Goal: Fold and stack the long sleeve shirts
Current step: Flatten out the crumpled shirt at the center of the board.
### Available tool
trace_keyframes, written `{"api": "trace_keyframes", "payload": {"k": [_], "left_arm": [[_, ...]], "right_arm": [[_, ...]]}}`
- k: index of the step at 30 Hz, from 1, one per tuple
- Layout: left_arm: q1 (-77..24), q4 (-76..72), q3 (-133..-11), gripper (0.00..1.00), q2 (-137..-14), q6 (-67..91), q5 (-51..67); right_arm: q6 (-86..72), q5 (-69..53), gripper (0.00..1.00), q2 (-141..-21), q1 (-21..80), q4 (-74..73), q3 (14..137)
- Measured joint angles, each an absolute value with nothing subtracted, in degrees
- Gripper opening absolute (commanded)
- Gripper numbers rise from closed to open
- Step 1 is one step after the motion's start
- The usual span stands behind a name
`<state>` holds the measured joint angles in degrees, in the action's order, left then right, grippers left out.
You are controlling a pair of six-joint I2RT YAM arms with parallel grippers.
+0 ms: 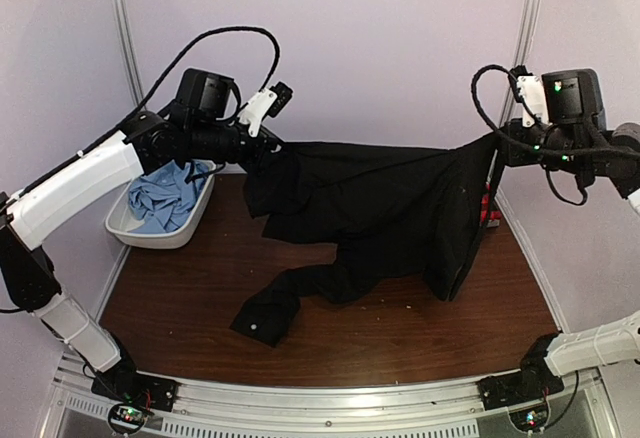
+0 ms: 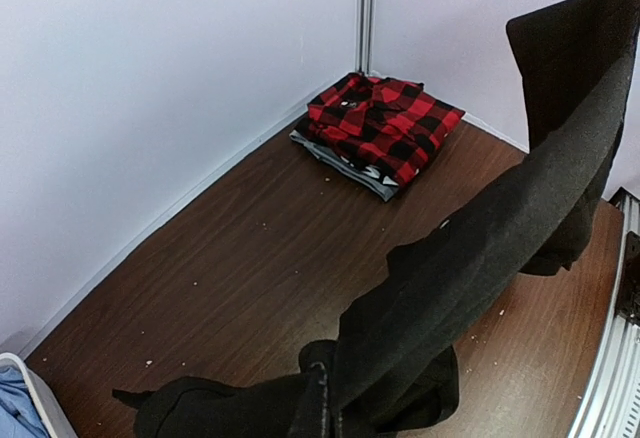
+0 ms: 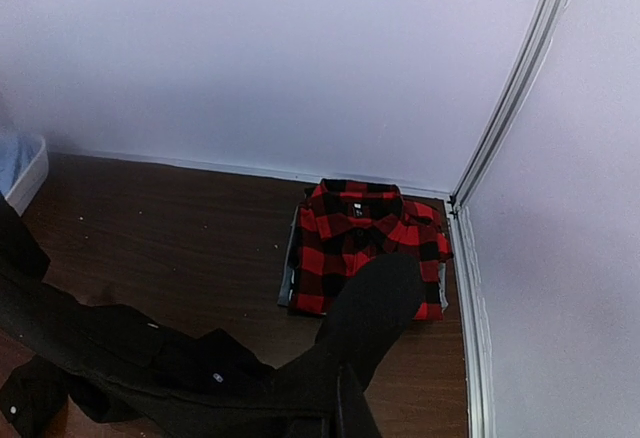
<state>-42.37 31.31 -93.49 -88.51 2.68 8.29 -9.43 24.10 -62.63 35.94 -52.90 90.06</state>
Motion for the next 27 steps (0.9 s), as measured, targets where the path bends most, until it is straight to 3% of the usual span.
{"api": "trace_keyframes", "payload": {"k": [12,18,27], "left_arm": [[-42.37,30.85,-97.3,0.0,-97.71,5.96,7.79],[-42.35,30.83,-97.82,0.0,-99.53,7.94,5.58],[-41.93,27.55,-89.93,0.0,-98.96,9.28,3.16]], "right_arm": [[-13.54,33.43,0.0,-68.49,33.32,-62.96,94.02],[-17.3,29.17,0.0,-66.98,33.36,-66.13,92.44],[-30.55,9.96,0.0,-53.39,45.19,-59.72,62.06]]}}
